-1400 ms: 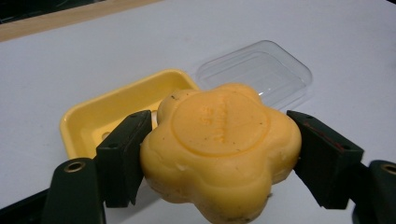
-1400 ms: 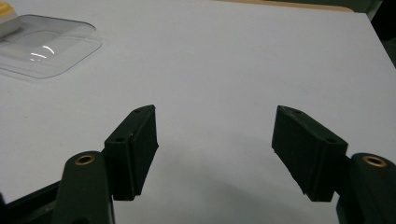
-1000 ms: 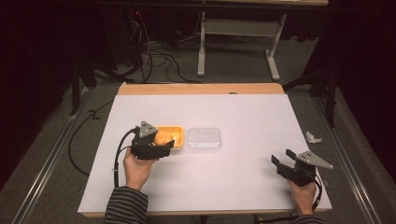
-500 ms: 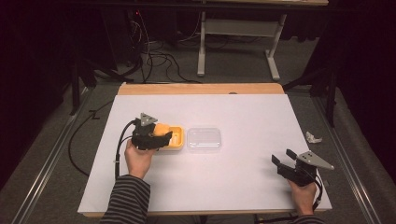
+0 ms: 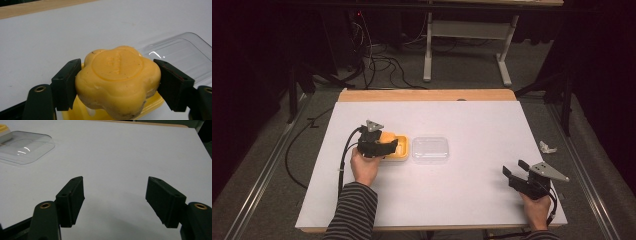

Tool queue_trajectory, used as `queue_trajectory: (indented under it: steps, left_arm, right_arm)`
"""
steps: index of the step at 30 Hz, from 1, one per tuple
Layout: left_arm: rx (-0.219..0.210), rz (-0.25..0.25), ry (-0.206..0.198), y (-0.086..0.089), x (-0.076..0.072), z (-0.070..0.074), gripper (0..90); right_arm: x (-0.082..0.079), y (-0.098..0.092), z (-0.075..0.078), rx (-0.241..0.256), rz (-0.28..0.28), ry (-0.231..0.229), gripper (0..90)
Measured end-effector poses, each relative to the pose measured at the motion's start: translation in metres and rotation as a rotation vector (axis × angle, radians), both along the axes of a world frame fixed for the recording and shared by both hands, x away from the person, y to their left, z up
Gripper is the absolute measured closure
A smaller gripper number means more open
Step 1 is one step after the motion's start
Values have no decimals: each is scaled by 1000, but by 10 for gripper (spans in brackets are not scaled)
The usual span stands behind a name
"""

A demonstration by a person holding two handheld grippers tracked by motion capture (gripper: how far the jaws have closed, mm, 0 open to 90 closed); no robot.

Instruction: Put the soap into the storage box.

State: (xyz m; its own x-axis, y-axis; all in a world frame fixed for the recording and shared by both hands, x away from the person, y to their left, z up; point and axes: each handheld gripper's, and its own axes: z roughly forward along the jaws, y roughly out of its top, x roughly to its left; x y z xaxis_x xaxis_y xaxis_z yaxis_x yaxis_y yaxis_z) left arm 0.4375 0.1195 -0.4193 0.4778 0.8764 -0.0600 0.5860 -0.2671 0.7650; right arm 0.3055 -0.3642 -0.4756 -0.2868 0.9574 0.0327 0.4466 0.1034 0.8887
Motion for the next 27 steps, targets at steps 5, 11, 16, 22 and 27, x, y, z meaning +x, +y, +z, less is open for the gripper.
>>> queue_trajectory:
  steps: [5, 11, 16, 22, 27]
  left_arm:
    - [4, -2, 2, -2, 2, -3, 261]
    - [-3, 1, 4, -5, 7, -9, 260]
    - [-3, 2, 10, -7, 9, -12, 260]
    - [2, 2, 14, -9, 11, -15, 260]
    - [15, 13, 16, -11, 13, -19, 260]
  right_arm:
    - [0, 0, 0, 0, 2, 0, 315]
    - [0, 0, 0, 1, 1, 0, 315]
    - [0, 0, 0, 1, 2, -2, 315]
    - [0, 0, 0, 2, 2, -3, 315]
    - [0, 0, 0, 1, 2, 0, 315]
